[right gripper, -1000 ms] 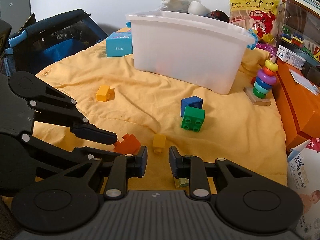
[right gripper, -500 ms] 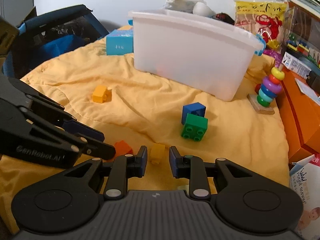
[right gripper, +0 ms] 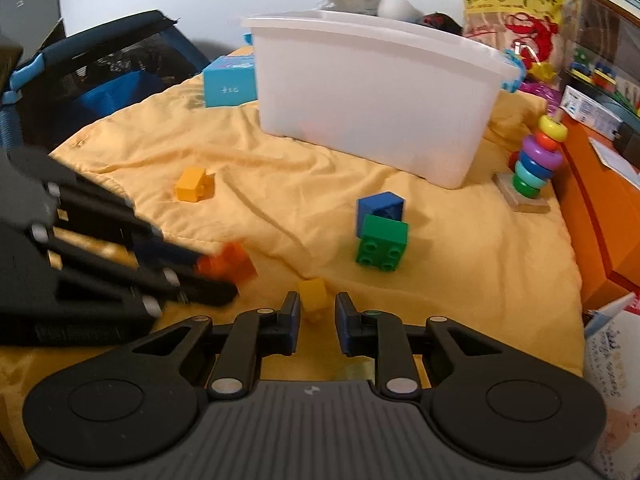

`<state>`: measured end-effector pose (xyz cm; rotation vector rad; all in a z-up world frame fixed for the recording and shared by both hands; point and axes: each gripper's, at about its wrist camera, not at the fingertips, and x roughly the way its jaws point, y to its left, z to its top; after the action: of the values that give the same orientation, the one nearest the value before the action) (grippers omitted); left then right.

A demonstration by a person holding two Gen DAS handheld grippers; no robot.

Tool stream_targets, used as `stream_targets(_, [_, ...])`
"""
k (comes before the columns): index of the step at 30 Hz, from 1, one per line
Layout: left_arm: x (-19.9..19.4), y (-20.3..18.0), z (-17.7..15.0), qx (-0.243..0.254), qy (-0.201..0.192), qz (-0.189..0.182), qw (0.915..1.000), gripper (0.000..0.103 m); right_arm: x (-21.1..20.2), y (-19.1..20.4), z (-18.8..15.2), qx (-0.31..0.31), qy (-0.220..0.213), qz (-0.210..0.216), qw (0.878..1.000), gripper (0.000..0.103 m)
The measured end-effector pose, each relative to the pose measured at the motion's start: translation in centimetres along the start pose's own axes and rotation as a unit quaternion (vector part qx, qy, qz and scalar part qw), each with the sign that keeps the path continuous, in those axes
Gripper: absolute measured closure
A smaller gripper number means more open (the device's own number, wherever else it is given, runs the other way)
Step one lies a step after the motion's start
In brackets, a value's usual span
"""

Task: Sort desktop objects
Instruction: 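Grasp the orange Lego brick with the left tool while the right tool grasps the small yellow brick, then carry both bricks over the white bin and open both tools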

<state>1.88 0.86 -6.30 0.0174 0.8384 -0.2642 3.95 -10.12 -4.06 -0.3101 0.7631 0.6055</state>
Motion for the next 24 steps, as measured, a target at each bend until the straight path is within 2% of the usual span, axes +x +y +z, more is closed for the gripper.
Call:
stream_targets(5, [-0.4, 2.1, -0.5, -0.034, 0.005, 0.013, 0.9993, 0.086, 1.4, 0.2, 0.1, 0.003, 0.008, -0.024, 1.000, 0.078])
stream_targets(7, [-0.8, 2.5, -0.3, -0.042, -0.001, 0.016, 0.9990, 0.086, 1.6, -0.1, -0.1, 0.010, 0.015, -0.016, 1.000, 0.086])
stream_targets(9, [-1.6, 2.8, 0.5, -0.039, -0.016, 0.023, 0.9989, 0.086, 0.9, -0.1, 0.1, 0.005, 0.013, -0.009, 1.000, 0.086])
stream_targets(12, [-3.5, 3.8, 3.1, -0.043, -0.058, 0.030, 0.9970, 0.086, -0.8, -0.4, 1.3, -0.019, -0.018, -0.023, 0.999, 0.086])
stream_targets(15, [-5.2, 4.5, 6.9, -0.026, -0.109, 0.043, 0.9927, 0.086, -2.7, -1.6, 4.4, -0.021, -0.069, -0.034, 0.997, 0.086])
stream_targets(19, [-6.2, 5.6, 12.6, -0.002, -0.166, 0.068, 0.9838, 0.086, -4.3, -3.9, 10.0, 0.005, -0.143, -0.045, 0.989, 0.086])
stream_targets(22, [-5.2, 6.3, 16.5, 0.012, -0.180, 0.094, 0.9791, 0.086, -4.0, -5.9, 14.3, 0.026, -0.179, -0.059, 0.982, 0.086])
stream_targets(24, [-4.0, 7.0, 18.6, 0.009, -0.176, 0.109, 0.9782, 0.085, -3.0, -7.4, 16.8, 0.044, -0.184, -0.067, 0.980, 0.085])
